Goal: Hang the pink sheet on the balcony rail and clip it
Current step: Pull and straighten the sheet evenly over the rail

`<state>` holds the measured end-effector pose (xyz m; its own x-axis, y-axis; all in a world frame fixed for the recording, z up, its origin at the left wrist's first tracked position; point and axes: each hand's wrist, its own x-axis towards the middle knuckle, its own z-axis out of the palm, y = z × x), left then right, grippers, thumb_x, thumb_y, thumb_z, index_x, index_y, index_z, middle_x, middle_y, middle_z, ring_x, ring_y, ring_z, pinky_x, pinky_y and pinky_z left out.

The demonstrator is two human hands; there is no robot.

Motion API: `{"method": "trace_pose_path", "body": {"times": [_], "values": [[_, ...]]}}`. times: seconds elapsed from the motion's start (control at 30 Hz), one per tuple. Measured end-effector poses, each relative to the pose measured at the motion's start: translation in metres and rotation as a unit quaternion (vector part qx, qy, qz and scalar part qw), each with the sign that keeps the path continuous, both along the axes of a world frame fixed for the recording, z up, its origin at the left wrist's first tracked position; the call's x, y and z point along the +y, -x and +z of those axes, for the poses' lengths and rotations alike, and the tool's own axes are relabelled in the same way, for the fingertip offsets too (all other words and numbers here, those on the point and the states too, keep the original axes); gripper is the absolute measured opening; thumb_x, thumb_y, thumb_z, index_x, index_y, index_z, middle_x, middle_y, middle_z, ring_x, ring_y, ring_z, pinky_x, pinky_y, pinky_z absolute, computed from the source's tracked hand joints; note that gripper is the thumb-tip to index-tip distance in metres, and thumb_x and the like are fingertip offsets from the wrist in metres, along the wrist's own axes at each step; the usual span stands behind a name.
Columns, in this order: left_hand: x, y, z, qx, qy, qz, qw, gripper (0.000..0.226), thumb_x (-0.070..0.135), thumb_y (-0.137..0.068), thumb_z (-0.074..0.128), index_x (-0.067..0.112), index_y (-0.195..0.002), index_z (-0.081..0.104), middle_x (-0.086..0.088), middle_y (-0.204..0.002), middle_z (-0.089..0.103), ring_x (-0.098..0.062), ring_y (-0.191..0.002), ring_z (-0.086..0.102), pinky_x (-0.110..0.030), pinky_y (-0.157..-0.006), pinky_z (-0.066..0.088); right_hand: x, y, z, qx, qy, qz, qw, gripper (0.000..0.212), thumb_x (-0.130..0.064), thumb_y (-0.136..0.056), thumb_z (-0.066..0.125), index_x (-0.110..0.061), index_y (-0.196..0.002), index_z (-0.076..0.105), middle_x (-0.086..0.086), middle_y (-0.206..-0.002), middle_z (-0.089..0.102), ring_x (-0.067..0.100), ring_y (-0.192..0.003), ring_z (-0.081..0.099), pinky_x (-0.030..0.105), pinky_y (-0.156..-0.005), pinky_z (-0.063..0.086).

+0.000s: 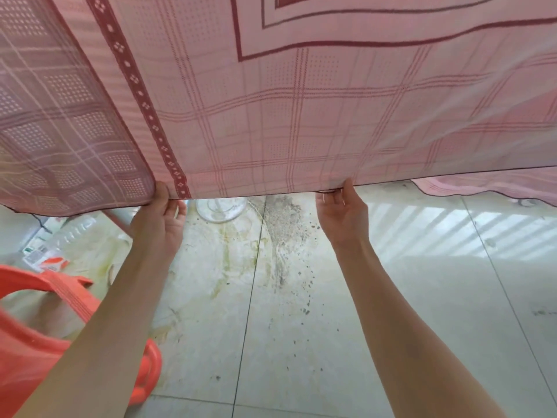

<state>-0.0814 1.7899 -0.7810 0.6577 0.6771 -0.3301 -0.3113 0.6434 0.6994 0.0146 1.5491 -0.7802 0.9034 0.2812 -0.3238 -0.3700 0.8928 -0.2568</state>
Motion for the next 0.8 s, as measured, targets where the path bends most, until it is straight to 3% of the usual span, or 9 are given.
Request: {"method": "trace_pose_path", "body": {"times": [0.07, 0.2, 0.37, 0.43, 0.5, 0.63, 0.7, 0.73, 0.8], "values": [[-0.005, -0.004, -0.001, 0.005, 0.010, -0.001, 1.000, 0.007, 0.010, -0.089, 0.058, 0.015, -0.092, 0.056, 0.011, -0.067, 0.068, 0.000, -0.069, 0.060, -0.017, -0.064, 0.047, -0.012, 0.002, -0.003, -0.002, 0.012, -0.026, 1.000, 0.015, -0.007, -0.093, 0.049, -0.004, -0.101, 0.061, 0.006, -0.089, 0.073, 0.016, -0.086, 0.069, 0.029, -0.085, 0.055], [-0.017, -0.016, -0.003, -0.003, 0.032, -0.012, 0.999, 0.007, 0.007, -0.088, 0.057, 0.013, -0.086, 0.057, 0.009, -0.059, 0.065, -0.003, -0.066, 0.051, -0.015, -0.058, 0.043, -0.030, 0.000, 0.001, 0.005, 0.013, -0.063, 0.998, 0.015, 0.001, -0.092, 0.047, 0.000, -0.096, 0.062, 0.009, -0.084, 0.071, 0.020, -0.090, 0.065, 0.033, -0.079, 0.057], [-0.018, -0.022, -0.002, -0.016, 0.040, 0.002, 0.999, 0.006, 0.007, -0.088, 0.057, 0.013, -0.085, 0.058, 0.009, -0.059, 0.066, 0.001, -0.058, 0.055, -0.013, -0.054, 0.040, -0.038, 0.002, 0.003, 0.015, 0.031, -0.063, 0.997, 0.019, 0.010, -0.089, 0.043, 0.004, -0.092, 0.061, 0.012, -0.080, 0.070, 0.021, -0.081, 0.067, 0.030, -0.067, 0.059], [-0.015, -0.021, -0.001, -0.022, 0.041, 0.006, 0.999, 0.004, 0.008, -0.088, 0.057, 0.011, -0.088, 0.057, 0.007, -0.062, 0.068, 0.000, -0.061, 0.058, -0.012, -0.055, 0.041, -0.045, 0.000, 0.005, 0.000, 0.014, -0.075, 0.997, 0.022, 0.020, -0.069, 0.054, 0.001, -0.077, 0.060, 0.009, -0.065, 0.064, 0.017, -0.063, 0.061, 0.023, -0.056, 0.055], [-0.006, -0.020, -0.003, -0.031, 0.038, 0.014, 0.999, 0.003, 0.009, -0.089, 0.056, 0.010, -0.091, 0.057, 0.006, -0.064, 0.069, -0.002, -0.067, 0.059, -0.011, -0.058, 0.044, -0.060, -0.005, 0.004, -0.006, -0.010, -0.105, 0.994, 0.023, 0.019, -0.051, 0.060, -0.003, -0.060, 0.061, 0.006, -0.056, 0.060, 0.015, -0.051, 0.059, 0.020, -0.048, 0.050], [0.000, -0.015, -0.003, -0.037, 0.021, -0.019, 0.999, 0.007, 0.018, -0.091, 0.054, 0.019, -0.084, 0.053, 0.010, -0.065, 0.062, 0.000, -0.062, 0.054, -0.010, -0.061, 0.040, -0.088, 0.000, 0.003, 0.014, 0.037, -0.114, 0.993, 0.024, 0.004, -0.086, 0.042, -0.004, -0.075, 0.062, 0.006, -0.079, 0.066, 0.017, -0.077, 0.064, 0.026, -0.066, 0.055], [-0.010, -0.018, -0.004, 0.008, 0.017, -0.076, 0.997, 0.013, 0.030, -0.096, 0.046, 0.025, -0.084, 0.051, -0.002, -0.092, 0.065, -0.007, -0.085, 0.063, -0.015, -0.074, 0.044, -0.089, 0.006, 0.001, 0.021, 0.038, -0.089, 0.995, 0.016, -0.020, -0.089, 0.048, -0.008, -0.088, 0.059, 0.003, -0.088, 0.065, 0.016, -0.087, 0.064, 0.036, -0.082, 0.052], [-0.018, -0.020, -0.003, 0.023, 0.030, -0.100, 0.994, 0.015, 0.033, -0.096, 0.043, 0.027, -0.086, 0.052, -0.005, -0.109, 0.063, -0.013, -0.105, 0.060, -0.019, -0.080, 0.045, -0.088, 0.009, 0.002, 0.015, 0.033, -0.077, 0.996, 0.028, -0.035, -0.085, 0.052, -0.009, -0.095, 0.060, 0.003, -0.093, 0.066, 0.017, -0.096, 0.062, 0.040, -0.092, 0.048], [-0.032, -0.025, 0.000, -0.018, 0.079, -0.141, 0.987, 0.014, 0.038, -0.089, 0.052, 0.026, -0.097, 0.054, 0.004, -0.118, 0.056, -0.015, -0.122, 0.044, -0.030, -0.084, 0.041, -0.086, 0.012, 0.003, 0.007, 0.031, -0.068, 0.997, 0.060, -0.057, -0.072, 0.056, -0.010, -0.108, 0.062, 0.003, -0.105, 0.069, 0.018, -0.113, 0.057, 0.046, -0.103, 0.039]]}}
